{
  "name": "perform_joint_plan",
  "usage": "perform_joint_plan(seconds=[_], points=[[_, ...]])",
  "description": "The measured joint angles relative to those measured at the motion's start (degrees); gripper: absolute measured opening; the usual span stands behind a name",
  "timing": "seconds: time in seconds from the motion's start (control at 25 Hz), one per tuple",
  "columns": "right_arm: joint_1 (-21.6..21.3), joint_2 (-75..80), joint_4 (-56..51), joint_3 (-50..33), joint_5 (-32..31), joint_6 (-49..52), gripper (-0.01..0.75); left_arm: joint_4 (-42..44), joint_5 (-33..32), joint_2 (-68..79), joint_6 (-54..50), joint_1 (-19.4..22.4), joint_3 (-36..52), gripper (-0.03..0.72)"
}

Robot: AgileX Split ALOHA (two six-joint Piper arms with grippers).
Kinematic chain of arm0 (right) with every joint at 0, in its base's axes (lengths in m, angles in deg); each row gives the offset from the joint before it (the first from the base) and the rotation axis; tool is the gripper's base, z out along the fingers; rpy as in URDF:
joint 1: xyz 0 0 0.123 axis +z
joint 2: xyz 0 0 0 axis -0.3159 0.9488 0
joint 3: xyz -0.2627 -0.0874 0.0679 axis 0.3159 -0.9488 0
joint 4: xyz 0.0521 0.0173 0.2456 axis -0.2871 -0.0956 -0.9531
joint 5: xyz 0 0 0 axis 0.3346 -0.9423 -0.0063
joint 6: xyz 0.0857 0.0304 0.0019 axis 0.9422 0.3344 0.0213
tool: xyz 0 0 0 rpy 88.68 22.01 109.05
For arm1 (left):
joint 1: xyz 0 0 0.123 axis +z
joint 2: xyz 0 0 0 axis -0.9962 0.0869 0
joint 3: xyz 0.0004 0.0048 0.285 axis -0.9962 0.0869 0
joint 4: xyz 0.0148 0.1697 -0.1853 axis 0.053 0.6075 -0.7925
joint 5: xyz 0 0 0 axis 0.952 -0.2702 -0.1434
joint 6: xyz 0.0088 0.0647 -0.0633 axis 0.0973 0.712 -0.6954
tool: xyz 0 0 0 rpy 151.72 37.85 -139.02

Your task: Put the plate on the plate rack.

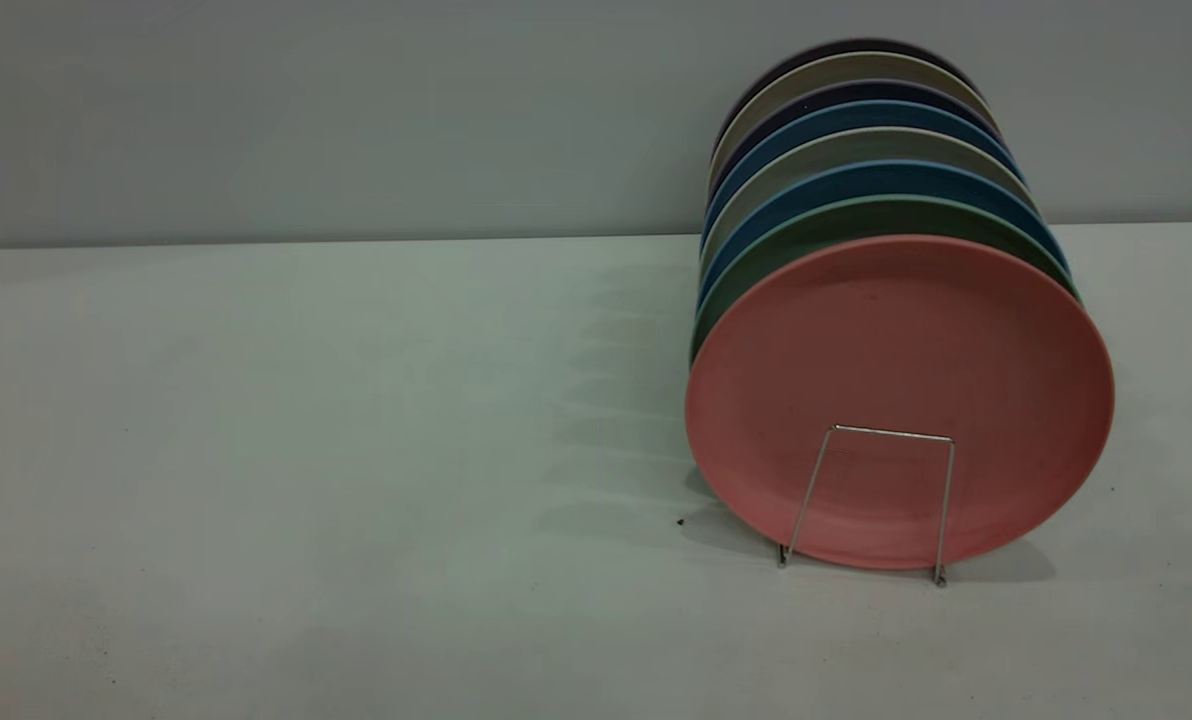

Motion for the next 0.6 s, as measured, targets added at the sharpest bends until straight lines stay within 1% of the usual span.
perform_joint_plan(seconds=[0.6], points=[[-0.4, -1.1, -0.1, 0.0, 0.0, 0.0, 0.347, 0.0, -0.1, 0.0, 0.0, 0.0, 0.0, 0.381]])
